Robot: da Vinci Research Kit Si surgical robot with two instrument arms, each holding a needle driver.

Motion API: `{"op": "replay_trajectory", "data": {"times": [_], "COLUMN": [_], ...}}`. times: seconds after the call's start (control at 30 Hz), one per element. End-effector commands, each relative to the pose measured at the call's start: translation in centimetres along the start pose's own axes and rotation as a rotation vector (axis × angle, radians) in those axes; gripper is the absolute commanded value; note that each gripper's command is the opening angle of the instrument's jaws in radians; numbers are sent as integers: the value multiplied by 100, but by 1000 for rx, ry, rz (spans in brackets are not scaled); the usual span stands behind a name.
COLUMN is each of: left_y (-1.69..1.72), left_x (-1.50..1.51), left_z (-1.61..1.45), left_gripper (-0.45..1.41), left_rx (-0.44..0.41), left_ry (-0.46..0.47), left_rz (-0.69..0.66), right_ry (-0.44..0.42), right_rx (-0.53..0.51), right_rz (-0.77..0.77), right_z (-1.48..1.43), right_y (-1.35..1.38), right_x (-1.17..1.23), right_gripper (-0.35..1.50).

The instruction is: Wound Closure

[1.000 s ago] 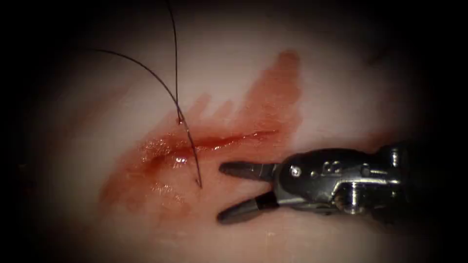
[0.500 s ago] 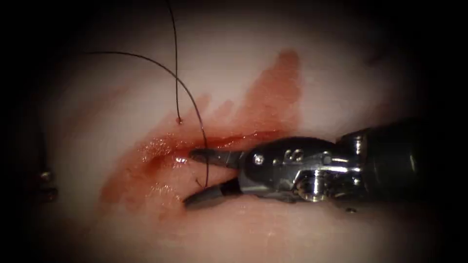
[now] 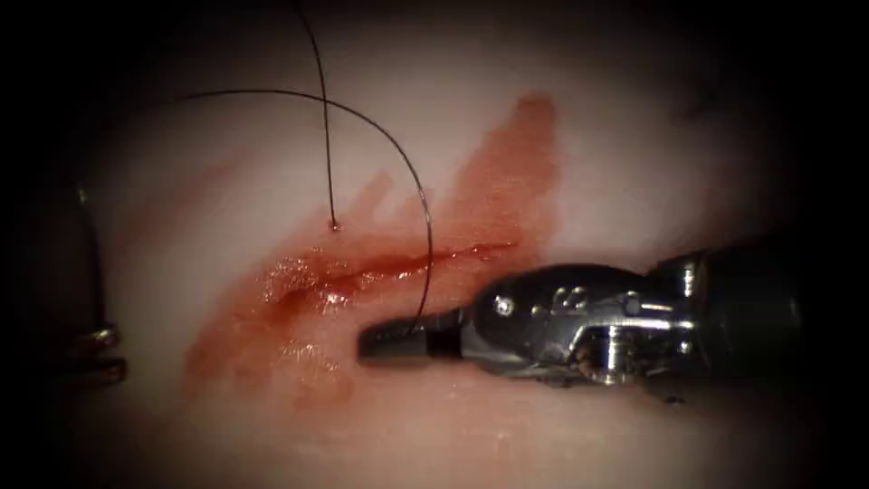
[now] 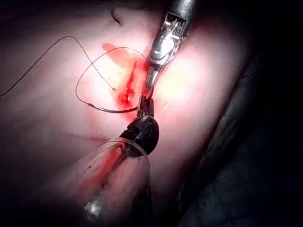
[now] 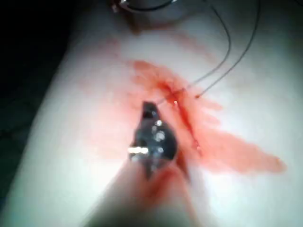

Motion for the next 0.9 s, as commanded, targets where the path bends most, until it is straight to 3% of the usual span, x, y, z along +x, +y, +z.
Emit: {"op": "replay_trajectory", "data": {"times": [0.03, 0.4, 0.63, 0.67, 0.73, 0.8, 0.9], "left_y": [7, 11, 12, 12, 11, 10, 7], "left_x": [-5, -12, -13, -13, -13, -15, -18], "left_z": [8, 13, 12, 12, 11, 9, 3], "left_gripper": [-45, -45, -45, -45, -45, -45, -45], "left_rx": [-2, -6, -7, -7, -8, -10, -16], "left_ry": [2, 6, 7, 7, 8, 9, 12], "left_rz": [-5, -3, -3, -2, -2, -1, 1], "right_ry": [-2, -21, 13, 18, 29, 24, -1], "right_rx": [19, 166, 217, 198, 155, 122, 88], "right_rz": [1, -8, -18, -23, -75, -107, -143], "right_z": [5, 9, 13, 11, 4, -3, -18], "right_y": [-13, -78, -90, -87, -80, -72, -59], "right_x": [2, 39, 64, 65, 66, 63, 53], "right_gripper": [-35, -35, -33, 15, 91, 115, 118]}}
